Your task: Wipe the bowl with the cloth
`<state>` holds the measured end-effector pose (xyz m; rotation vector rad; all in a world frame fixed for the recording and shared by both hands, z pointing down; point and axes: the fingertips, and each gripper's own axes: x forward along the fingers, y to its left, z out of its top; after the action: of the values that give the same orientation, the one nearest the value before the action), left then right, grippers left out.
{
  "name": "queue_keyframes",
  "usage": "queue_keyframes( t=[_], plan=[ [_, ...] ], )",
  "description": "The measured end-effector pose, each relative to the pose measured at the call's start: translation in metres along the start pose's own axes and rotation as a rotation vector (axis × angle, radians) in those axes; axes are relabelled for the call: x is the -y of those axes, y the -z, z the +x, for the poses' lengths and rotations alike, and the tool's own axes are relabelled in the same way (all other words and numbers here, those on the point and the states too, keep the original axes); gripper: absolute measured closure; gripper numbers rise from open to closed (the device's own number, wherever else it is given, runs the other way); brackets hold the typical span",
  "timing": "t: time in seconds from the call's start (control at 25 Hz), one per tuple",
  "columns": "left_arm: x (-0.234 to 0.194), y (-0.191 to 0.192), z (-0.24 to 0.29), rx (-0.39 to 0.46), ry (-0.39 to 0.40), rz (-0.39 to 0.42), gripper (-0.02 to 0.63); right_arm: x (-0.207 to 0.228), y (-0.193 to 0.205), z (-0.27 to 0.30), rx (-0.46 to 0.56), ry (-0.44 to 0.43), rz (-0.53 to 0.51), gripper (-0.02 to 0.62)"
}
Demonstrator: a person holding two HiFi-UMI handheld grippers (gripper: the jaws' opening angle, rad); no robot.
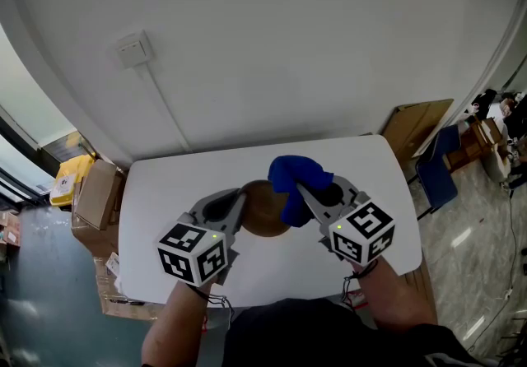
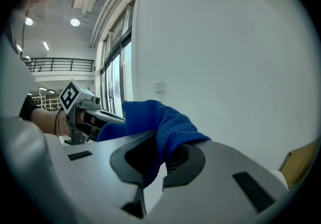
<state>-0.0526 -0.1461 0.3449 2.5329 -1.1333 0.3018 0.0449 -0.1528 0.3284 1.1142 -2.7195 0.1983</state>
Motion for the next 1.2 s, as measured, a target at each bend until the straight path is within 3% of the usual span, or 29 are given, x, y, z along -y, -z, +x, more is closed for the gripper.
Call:
queue_keyframes(
  t=[0.32, 0.56, 0.84, 1.2],
  plan=[
    [-0.023, -0.034, -0.016, 0.103, -0.057, -0.040, 0.588, -0.026, 0.017, -0.004, -0.027, -0.059, -0.023, 0.569],
    [-0.015, -0.049, -0.014, 0.142, -0.032, -0.051, 0.588, -0.060, 0.034, 0.002, -0.057, -0.144, -0.014, 0.569],
    [0.025, -0.057, -0.014, 0.133, 0.146, -0.105, 0.588, -0.079, 0.030, 0.003, 0.012, -0.268, 0.054, 0.569],
    [0.070, -0.033, -0.031, -0.009, 0.329, -0.012, 0.588, -0.066, 0.015, -0.004, 0.103, -0.354, 0.068, 0.569]
  ],
)
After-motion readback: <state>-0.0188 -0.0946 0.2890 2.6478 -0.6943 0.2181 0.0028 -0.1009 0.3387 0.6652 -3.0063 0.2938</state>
